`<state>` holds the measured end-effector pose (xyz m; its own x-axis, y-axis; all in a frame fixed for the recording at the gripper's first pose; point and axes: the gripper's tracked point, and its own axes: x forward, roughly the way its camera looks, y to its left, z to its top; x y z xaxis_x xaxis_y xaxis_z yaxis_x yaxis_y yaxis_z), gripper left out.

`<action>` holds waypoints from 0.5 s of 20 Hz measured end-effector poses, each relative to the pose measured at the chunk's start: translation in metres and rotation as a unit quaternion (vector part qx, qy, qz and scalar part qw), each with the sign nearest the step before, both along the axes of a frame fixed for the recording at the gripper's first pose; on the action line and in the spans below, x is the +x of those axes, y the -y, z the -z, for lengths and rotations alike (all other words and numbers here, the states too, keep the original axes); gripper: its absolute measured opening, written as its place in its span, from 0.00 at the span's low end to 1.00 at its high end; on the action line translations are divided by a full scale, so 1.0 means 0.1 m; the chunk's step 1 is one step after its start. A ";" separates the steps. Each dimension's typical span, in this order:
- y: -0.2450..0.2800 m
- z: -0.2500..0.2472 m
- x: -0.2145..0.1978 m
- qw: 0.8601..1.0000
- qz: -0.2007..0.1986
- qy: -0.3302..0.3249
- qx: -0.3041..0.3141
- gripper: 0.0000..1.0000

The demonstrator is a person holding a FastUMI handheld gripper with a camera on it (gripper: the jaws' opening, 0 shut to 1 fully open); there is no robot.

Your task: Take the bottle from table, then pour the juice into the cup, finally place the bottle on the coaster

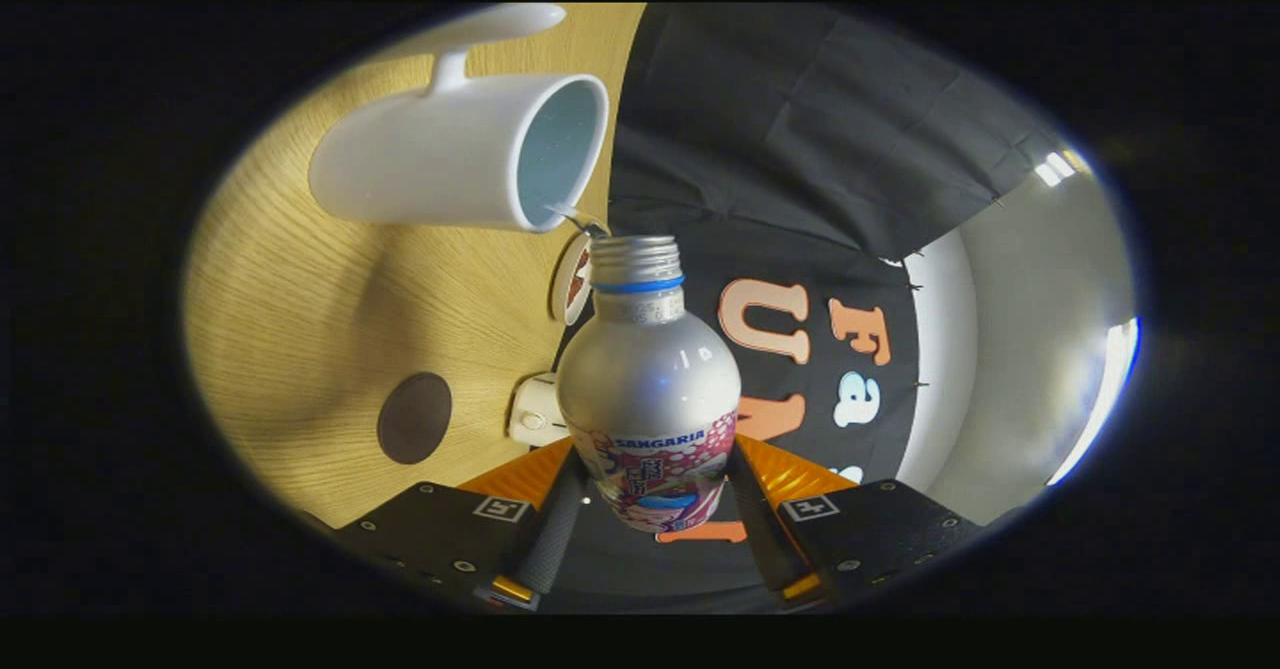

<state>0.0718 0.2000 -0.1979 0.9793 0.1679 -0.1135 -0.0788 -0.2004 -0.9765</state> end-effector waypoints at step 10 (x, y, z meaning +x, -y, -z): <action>-0.11 -0.06 0.00 0.999 -0.023 0.009 -0.028 0.76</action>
<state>0.0714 0.2107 -0.1917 0.9728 0.2060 -0.1063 -0.0509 -0.2575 -0.9649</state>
